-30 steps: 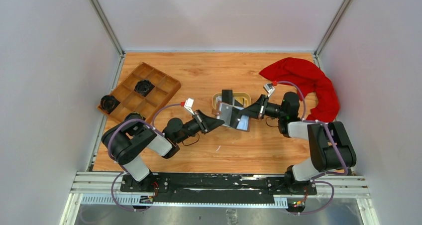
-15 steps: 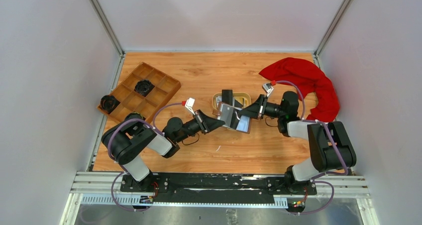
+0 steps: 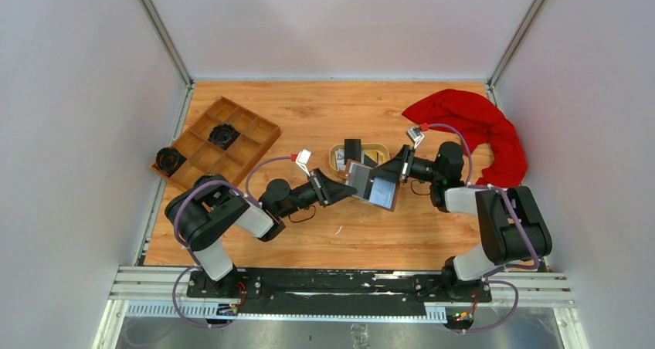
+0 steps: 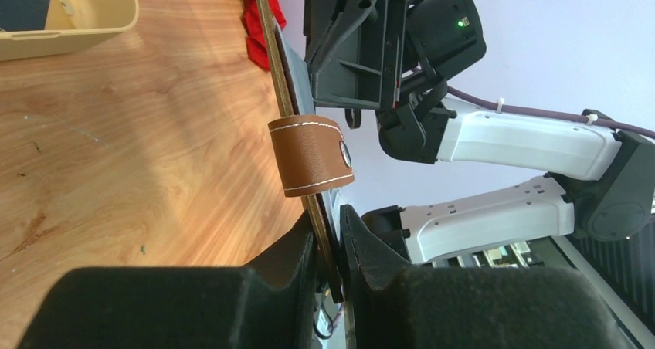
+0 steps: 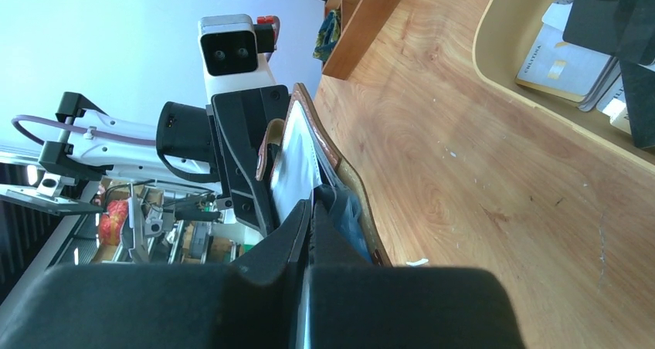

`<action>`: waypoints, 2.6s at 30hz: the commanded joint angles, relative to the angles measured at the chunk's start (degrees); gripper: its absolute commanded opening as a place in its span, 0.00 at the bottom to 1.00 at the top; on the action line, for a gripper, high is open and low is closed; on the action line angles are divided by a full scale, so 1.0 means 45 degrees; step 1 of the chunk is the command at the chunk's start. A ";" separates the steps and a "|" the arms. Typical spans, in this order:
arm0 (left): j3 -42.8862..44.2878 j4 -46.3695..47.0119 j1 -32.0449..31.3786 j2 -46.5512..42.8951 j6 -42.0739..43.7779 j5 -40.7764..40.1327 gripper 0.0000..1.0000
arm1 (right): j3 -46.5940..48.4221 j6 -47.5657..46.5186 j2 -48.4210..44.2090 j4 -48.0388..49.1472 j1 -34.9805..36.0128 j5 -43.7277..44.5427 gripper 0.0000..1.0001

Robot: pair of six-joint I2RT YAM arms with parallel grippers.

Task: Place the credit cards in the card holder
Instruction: Insert the credit card into the card holder.

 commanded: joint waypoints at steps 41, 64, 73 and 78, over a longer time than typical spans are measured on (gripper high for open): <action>-0.2200 0.1047 -0.0499 0.1470 -0.0197 -0.1466 0.00 | 0.3004 -2.6642 -0.3205 -1.7848 0.5006 0.2930 0.00; -0.2469 0.1085 -0.0519 0.3077 -0.0197 -0.0988 0.00 | 0.2328 -2.9371 -0.1210 -1.5985 0.7935 0.8234 0.00; -0.2498 0.1115 -0.0519 0.3308 -0.0267 -0.0872 0.03 | 0.2443 -2.9446 -0.0494 -1.5751 0.8717 0.9486 0.00; -0.2497 0.1130 -0.0519 0.3465 -0.0277 -0.0805 0.04 | 0.2634 -2.9250 -0.0437 -1.5777 0.8926 0.9975 0.00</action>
